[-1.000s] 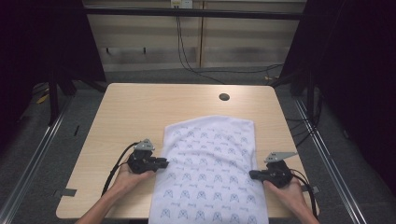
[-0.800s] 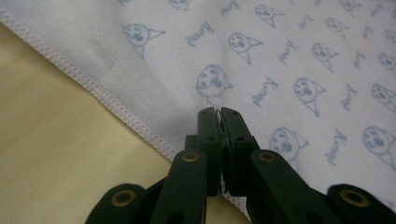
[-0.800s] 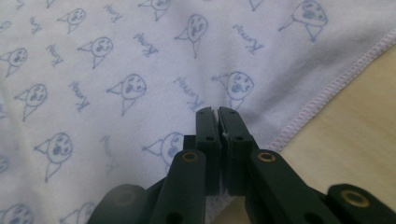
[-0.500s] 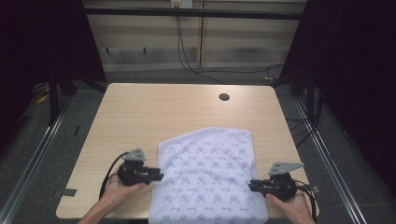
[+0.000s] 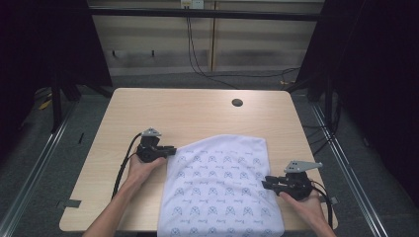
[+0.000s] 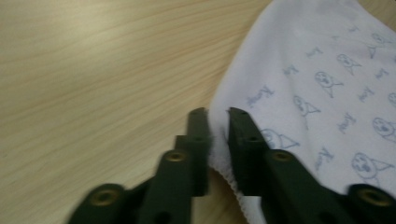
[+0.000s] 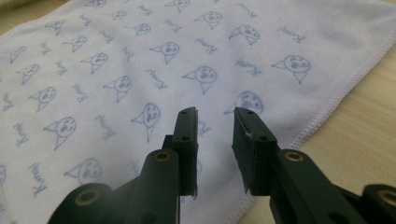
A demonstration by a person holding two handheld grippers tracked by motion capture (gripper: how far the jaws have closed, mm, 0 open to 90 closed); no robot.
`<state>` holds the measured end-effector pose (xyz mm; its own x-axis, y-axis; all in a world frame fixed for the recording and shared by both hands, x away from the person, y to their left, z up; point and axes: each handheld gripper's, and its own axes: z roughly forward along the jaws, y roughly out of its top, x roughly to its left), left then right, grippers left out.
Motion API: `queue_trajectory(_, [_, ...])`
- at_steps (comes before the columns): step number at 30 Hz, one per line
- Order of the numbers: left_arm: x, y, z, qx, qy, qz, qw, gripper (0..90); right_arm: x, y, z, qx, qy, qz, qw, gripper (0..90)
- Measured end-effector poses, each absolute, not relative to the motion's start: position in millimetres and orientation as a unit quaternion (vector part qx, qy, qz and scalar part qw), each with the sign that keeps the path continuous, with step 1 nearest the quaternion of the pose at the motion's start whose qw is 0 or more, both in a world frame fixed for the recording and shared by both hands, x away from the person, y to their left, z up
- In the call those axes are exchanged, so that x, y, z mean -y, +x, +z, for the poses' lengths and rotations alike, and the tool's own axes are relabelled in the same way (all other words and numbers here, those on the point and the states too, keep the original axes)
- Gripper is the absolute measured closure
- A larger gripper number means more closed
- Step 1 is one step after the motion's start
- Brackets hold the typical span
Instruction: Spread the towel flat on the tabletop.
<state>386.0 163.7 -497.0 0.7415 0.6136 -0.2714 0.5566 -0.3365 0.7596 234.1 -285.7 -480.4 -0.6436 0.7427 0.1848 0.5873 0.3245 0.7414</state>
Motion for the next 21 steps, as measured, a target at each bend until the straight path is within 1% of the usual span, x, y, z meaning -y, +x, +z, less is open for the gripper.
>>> queue_trajectory(1, [-152.7,373.3,-485.2,-0.327,0.821,0.035,0.466,86.6,286.1,233.7,-479.9,-0.807,0.411,0.413,0.095,70.4])
queue_trajectory(2, [-146.7,365.2,-478.3,-0.300,0.826,0.027,0.476,86.6,286.0,233.5,-479.9,-0.807,0.411,0.414,0.095,70.4])
queue_trajectory(3, [-146.7,365.2,-478.3,-0.300,0.826,0.027,0.476,86.6,286.0,233.5,-479.9,-0.807,0.411,0.414,0.095,70.4])
queue_trajectory(4, [-132.7,344.6,-468.9,-0.254,0.836,0.007,0.486,86.5,285.6,233.7,-480.5,-0.808,0.411,0.411,0.093,70.4])
queue_trajectory(5, [-125.9,333.9,-468.0,-0.235,0.841,-0.008,0.487,86.4,285.0,234.0,-481.2,-0.809,0.411,0.410,0.092,69.9])
queue_trajectory(6, [-125.9,333.9,-468.0,-0.235,0.841,-0.008,0.487,86.0,285.0,234.0,-481.2,-0.809,0.411,0.410,0.092,69.9])
queue_trajectory(7, [-119.0,323.9,-469.6,-0.215,0.851,-0.020,0.479,86.0,284.5,234.0,-481.5,-0.809,0.412,0.409,0.091,69.8])
queue_trajectory(8, [-107.1,304.7,-476.2,-0.184,0.869,-0.042,0.457,83.8,283.6,234.0,-481.9,-0.810,0.410,0.408,0.091,69.4])
queue_trajectory(9, [-103.3,297.1,-478.3,-0.171,0.876,-0.051,0.448,79.3,283.2,233.9,-482.2,-0.811,0.410,0.408,0.091,69.1])
queue_trajectory(10, [-101.6,291.6,-477.9,-0.166,0.880,-0.046,0.443,71.6,282.9,233.7,-482.2,-0.811,0.411,0.407,0.089,69.0])
queue_trajectory(11, [-101.6,291.6,-477.9,-0.166,0.880,-0.046,0.443,63.8,282.5,233.5,-482.3,-0.811,0.410,0.407,0.089,68.9])
queue_trajectory(12, [-105.2,293.1,-473.2,-0.173,0.872,-0.048,0.455,62.3,282.5,233.6,-482.4,-0.812,0.409,0.407,0.089,68.6])
queue_trajectory(14, [-109.1,298.0,-470.6,-0.185,0.865,-0.040,0.465,64.0,282.4,233.7,-482.3,-0.811,0.410,0.407,0.089,68.4])
queue_trajectory(15, [-113.4,305.4,-468.9,-0.201,0.858,-0.034,0.472,64.0,282.5,234.0,-482.3,-0.811,0.411,0.406,0.089,68.0])
queue_trajectory(16, [-118.8,320.5,-470.8,-0.240,0.848,-0.016,0.473,67.5,282.5,234.7,-482.5,-0.811,0.412,0.406,0.089,67.4])
queue_trajectory(17, [-118.8,320.5,-470.8,-0.240,0.848,-0.016,0.473,68.4,282.5,234.7,-482.5,-0.811,0.412,0.406,0.089,67.4])
queue_trajectory(18, [-118.9,327.7,-473.4,-0.257,0.846,-0.015,0.466,68.4,282.4,235.1,-482.8,-0.811,0.411,0.406,0.088,67.2])
queue_trajectory(21, [-109.9,340.8,-489.0,-0.267,0.850,-0.031,0.452,61.9,282.2,235.7,-483.5,-0.813,0.411,0.404,0.087,66.4])
